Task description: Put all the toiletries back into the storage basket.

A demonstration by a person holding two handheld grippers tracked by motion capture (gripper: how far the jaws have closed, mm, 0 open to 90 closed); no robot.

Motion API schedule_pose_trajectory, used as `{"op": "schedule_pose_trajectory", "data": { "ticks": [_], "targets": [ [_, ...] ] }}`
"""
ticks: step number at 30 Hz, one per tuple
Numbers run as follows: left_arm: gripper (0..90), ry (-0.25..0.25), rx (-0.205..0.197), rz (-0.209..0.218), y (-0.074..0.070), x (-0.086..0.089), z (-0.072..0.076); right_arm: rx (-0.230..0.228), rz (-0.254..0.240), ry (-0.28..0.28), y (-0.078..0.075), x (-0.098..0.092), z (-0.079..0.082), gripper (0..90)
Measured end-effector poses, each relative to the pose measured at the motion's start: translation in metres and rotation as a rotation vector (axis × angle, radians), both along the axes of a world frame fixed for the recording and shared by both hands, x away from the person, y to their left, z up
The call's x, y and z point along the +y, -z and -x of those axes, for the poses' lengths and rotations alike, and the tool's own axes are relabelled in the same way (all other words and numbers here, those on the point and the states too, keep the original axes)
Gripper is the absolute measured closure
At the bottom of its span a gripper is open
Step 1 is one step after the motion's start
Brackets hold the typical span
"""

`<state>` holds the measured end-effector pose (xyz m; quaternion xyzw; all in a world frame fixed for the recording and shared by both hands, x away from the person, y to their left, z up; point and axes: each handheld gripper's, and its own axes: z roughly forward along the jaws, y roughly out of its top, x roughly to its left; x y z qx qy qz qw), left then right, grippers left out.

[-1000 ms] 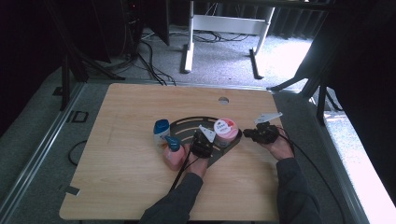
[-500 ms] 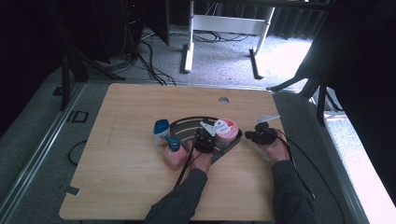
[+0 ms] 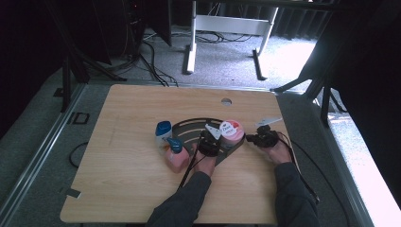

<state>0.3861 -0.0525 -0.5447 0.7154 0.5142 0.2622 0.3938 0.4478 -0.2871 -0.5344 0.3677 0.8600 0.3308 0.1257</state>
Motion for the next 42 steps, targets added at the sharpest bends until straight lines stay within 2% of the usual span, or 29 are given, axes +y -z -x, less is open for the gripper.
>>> {"op": "schedule_pose_trajectory", "data": {
  "ticks": [4, 6, 8, 13, 15, 17, 20, 21, 23, 26, 29, 35, 37, 40, 42],
  "targets": [
    [70.8, 0.024, -0.005, -0.006, -0.002, 0.005, 0.009, -0.007, 0.001, 0.009, -0.001, -0.002, 0.002, 79.5],
    [67.7, 0.037, -0.016, -0.005, -0.003, 0.008, 0.015, -0.001, 0.003, 0.01, 0.001, -0.003, 0.004, 74.2],
    [63.9, 0.067, -0.026, 0.015, -0.005, 0.011, 0.021, -0.001, 0.003, 0.007, 0.003, -0.003, 0.008, 70.5],
    [61.4, 0.131, -0.078, 0.006, -0.01, 0.013, 0.037, 0.0, -0.017, -0.013, 0.008, -0.002, 0.019, 61.0],
    [59.4, 0.154, -0.095, 0.03, -0.011, 0.016, 0.044, -0.001, -0.005, -0.02, 0.009, 0.001, 0.024, 59.1],
    [56.3, 0.164, -0.109, 0.031, -0.012, 0.017, 0.051, -0.014, 0.002, -0.017, 0.009, 0.004, 0.028, 57.8],
    [55.0, 0.172, -0.111, 0.021, -0.014, 0.019, 0.06, -0.02, -0.012, 0.001, 0.009, 0.006, 0.033, 55.3],
    [54.1, 0.174, -0.107, 0.012, -0.014, 0.019, 0.062, -0.024, -0.014, 0.006, 0.008, 0.007, 0.035, 54.4],
    [53.6, 0.192, -0.069, -0.005, -0.014, 0.02, 0.066, -0.028, -0.016, 0.007, 0.008, 0.008, 0.039, 52.6],
    [52.5, 0.219, -0.034, 0.016, -0.015, 0.022, 0.069, -0.036, -0.006, 0.009, 0.008, 0.01, 0.046, 52.0],
    [52.3, 0.243, -0.035, 0.031, -0.017, 0.022, 0.073, -0.044, 0.013, 0.009, 0.01, 0.014, 0.054, 50.6],
    [56.4, 0.303, 0.01, 0.129, -0.027, 0.03, 0.075, -0.048, 0.009, 0.021, 0.014, 0.02, 0.064, 47.7],
    [58.3, 0.312, 0.022, 0.137, -0.029, 0.033, 0.075, -0.047, 0.01, 0.027, 0.015, 0.021, 0.067, 47.7],
    [59.0, 0.306, 0.019, 0.134, -0.032, 0.037, 0.079, -0.056, 0.008, 0.025, 0.016, 0.023, 0.07, 47.6],
    [59.1, 0.32, 0.024, 0.146, -0.033, 0.039, 0.081, -0.054, 0.007, 0.03, 0.016, 0.023, 0.071, 47.6]
  ]
}}
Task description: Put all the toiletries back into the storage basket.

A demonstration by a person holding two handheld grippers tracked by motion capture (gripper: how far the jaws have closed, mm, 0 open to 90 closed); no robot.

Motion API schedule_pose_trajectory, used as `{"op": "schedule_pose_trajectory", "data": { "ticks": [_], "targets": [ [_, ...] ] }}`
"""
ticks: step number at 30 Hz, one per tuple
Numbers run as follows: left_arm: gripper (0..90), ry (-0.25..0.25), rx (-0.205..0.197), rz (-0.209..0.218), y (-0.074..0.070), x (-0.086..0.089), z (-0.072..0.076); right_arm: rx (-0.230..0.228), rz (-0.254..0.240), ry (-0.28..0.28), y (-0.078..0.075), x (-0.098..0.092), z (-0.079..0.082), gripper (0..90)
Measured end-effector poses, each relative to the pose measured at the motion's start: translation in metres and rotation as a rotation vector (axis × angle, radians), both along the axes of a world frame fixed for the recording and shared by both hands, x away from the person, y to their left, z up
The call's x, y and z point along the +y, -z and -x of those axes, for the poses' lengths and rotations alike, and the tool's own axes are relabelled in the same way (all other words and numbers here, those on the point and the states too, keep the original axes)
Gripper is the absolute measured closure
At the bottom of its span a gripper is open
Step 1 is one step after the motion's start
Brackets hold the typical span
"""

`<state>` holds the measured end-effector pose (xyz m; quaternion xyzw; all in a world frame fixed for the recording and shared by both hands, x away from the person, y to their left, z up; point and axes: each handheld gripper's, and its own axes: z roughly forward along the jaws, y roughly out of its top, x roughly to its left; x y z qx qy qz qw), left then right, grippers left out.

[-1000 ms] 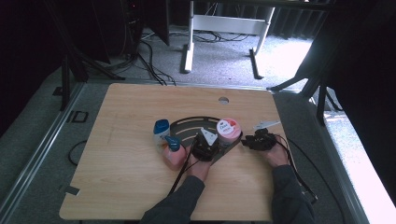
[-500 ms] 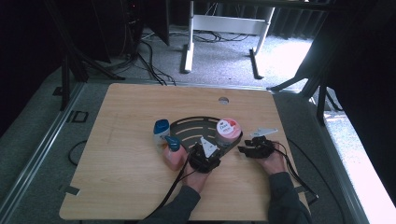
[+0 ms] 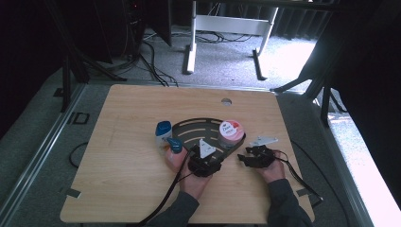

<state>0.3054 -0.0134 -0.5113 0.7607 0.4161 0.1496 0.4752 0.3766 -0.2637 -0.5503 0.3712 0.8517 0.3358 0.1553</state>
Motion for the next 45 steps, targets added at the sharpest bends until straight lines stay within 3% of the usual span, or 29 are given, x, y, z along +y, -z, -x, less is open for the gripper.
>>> {"op": "schedule_pose_trajectory", "data": {
  "ticks": [2, 12, 19, 34, 39, 45],
  "targets": [
    [61.2, 0.01, -0.016, -0.018, -0.002, 0.002, 0.003, -0.001, -0.007, 0.004, 0.001, 0.001, 0.001, 47.1],
    [60.3, 0.041, -0.026, -0.005, -0.009, 0.013, 0.011, -0.02, -0.021, 0.005, 0.003, 0.003, 0.004, 45.4],
    [58.9, 0.067, -0.037, -0.04, -0.013, 0.017, 0.016, -0.038, -0.045, 0.007, 0.006, 0.0, 0.006, 44.9],
    [56.0, 0.074, -0.043, 0.001, -0.022, 0.039, 0.025, -0.054, -0.061, 0.01, 0.008, -0.001, 0.008, 44.1],
    [56.6, 0.051, -0.062, -0.017, -0.026, 0.048, 0.028, -0.055, -0.063, 0.01, 0.008, -0.001, 0.008, 43.8],
    [55.3, 0.071, -0.076, -0.02, -0.028, 0.058, 0.033, -0.057, -0.064, 0.008, 0.009, -0.001, 0.008, 43.7]
  ]
}}
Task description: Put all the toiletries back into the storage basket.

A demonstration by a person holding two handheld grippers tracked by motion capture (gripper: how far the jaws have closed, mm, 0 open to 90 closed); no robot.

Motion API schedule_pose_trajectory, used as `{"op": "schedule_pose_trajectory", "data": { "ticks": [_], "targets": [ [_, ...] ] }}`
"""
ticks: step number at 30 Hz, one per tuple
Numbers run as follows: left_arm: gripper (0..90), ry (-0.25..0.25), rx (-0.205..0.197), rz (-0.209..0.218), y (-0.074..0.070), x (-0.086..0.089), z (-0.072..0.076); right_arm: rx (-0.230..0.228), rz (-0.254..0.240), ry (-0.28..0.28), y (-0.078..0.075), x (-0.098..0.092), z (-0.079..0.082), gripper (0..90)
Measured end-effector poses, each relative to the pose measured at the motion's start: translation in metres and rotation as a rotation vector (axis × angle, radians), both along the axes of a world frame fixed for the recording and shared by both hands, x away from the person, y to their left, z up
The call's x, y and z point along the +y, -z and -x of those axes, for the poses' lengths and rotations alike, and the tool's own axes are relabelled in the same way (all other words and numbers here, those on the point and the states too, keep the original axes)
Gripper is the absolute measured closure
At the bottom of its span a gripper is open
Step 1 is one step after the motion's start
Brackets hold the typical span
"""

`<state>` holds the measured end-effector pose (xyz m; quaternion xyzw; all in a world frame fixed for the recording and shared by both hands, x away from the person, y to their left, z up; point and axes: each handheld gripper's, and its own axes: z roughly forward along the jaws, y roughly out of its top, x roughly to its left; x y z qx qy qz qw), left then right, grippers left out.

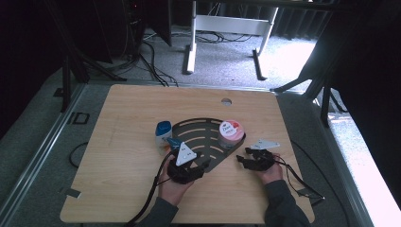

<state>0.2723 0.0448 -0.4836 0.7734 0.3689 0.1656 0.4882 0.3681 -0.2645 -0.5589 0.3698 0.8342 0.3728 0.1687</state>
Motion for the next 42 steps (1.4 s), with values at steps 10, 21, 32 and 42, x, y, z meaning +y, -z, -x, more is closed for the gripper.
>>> {"op": "schedule_pose_trajectory", "data": {
  "ticks": [10, 21, 32, 42],
  "targets": [
    [53.0, -0.025, -0.01, 0.004, -0.005, 0.02, 0.007, 0.0, 0.0, 0.0, 0.0, 0.0, 0.0, 43.5],
    [50.4, -0.066, -0.011, 0.008, -0.007, 0.043, 0.013, 0.0, 0.0, 0.002, 0.0, 0.0, 0.001, 43.3],
    [49.1, -0.147, -0.006, 0.016, -0.007, 0.063, 0.016, 0.0, 0.001, 0.0, 0.0, 0.0, 0.001, 42.8],
    [39.4, -0.211, 0.025, -0.018, -0.001, 0.074, 0.006, 0.0, 0.001, -0.002, 0.0, 0.0, 0.001, 42.4]
  ]
}}
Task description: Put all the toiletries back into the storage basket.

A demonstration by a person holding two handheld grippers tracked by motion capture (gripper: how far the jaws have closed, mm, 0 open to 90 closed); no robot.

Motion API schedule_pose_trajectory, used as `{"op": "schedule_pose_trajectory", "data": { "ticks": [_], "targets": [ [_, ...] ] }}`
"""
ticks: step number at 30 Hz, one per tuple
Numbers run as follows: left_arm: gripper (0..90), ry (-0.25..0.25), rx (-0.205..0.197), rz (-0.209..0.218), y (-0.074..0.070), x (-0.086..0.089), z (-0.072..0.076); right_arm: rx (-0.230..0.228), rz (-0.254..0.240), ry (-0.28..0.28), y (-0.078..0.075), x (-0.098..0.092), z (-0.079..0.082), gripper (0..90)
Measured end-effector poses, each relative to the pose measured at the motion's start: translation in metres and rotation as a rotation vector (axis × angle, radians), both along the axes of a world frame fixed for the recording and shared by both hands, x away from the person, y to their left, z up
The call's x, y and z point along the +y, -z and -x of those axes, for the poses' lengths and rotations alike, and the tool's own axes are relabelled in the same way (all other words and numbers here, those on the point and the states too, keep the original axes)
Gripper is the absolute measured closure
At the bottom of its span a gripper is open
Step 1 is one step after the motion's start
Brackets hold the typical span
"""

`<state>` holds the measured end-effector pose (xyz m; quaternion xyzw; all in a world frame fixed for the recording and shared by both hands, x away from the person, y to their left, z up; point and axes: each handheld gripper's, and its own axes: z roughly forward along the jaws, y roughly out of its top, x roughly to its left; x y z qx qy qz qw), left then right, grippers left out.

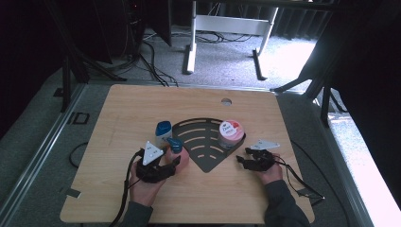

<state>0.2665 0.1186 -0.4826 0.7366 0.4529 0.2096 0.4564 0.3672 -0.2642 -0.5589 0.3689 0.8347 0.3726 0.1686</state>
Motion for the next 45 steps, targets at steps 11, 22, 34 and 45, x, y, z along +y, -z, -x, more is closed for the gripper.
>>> {"op": "schedule_pose_trajectory", "data": {
  "ticks": [11, 22, 34, 45],
  "targets": [
    [36.3, -0.005, 0.011, -0.019, 0.004, -0.009, -0.025, 0.001, 0.0, -0.004, 0.0, 0.0, 0.0, 41.8],
    [42.5, 0.013, 0.01, -0.003, 0.002, -0.019, -0.04, 0.001, 0.001, -0.009, 0.0, 0.0, 0.0, 41.5],
    [51.8, -0.005, 0.002, -0.025, 0.0, -0.022, -0.041, 0.002, 0.001, -0.009, 0.0, 0.0, 0.0, 41.4],
    [52.3, -0.006, 0.008, -0.036, -0.002, -0.022, -0.039, 0.003, 0.0, -0.01, 0.0, 0.0, 0.0, 41.1]
  ]
}}
